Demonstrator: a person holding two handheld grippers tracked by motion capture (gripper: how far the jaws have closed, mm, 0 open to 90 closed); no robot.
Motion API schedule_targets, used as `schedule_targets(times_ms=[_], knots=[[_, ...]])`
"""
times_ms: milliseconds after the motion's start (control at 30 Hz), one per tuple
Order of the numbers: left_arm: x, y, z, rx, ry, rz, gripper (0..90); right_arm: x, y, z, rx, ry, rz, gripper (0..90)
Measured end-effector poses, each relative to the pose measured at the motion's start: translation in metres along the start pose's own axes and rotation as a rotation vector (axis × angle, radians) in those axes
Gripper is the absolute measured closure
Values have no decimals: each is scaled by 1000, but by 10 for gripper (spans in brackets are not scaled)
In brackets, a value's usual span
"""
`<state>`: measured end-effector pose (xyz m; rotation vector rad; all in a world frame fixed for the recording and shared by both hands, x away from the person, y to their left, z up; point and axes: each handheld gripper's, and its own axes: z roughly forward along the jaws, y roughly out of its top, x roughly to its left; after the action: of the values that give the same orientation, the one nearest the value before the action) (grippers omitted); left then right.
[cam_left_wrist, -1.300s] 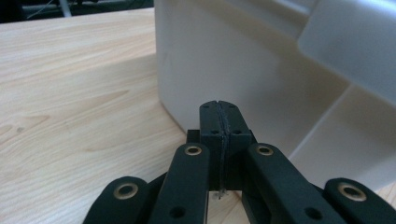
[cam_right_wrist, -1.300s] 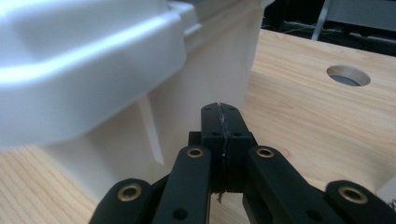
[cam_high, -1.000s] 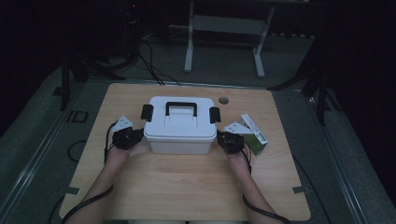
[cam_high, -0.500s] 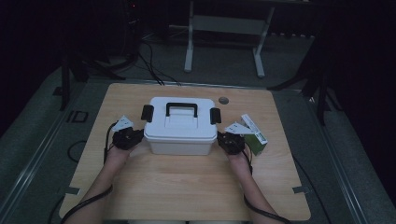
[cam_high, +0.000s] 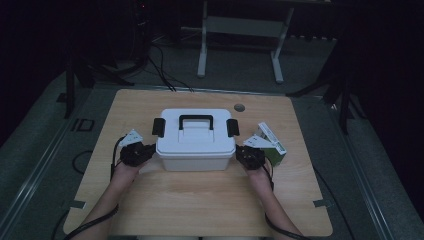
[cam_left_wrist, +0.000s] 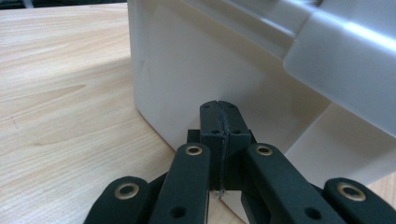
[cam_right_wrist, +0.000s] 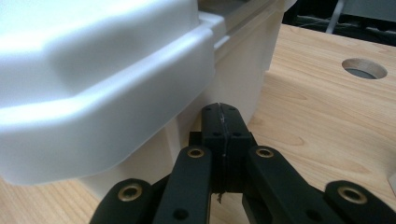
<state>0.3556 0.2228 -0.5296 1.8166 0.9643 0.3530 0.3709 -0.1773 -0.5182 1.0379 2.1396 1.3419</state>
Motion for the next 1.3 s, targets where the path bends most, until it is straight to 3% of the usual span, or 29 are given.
schedule_targets(times_ms=[367,1300], knots=[[-12,-2,-3,17,-21,12,900,2,-6,-12,2,-1,-1,900],[-61,-12,-8,47,-91,36,900,3,-34,-65,-5,-9,14,900]])
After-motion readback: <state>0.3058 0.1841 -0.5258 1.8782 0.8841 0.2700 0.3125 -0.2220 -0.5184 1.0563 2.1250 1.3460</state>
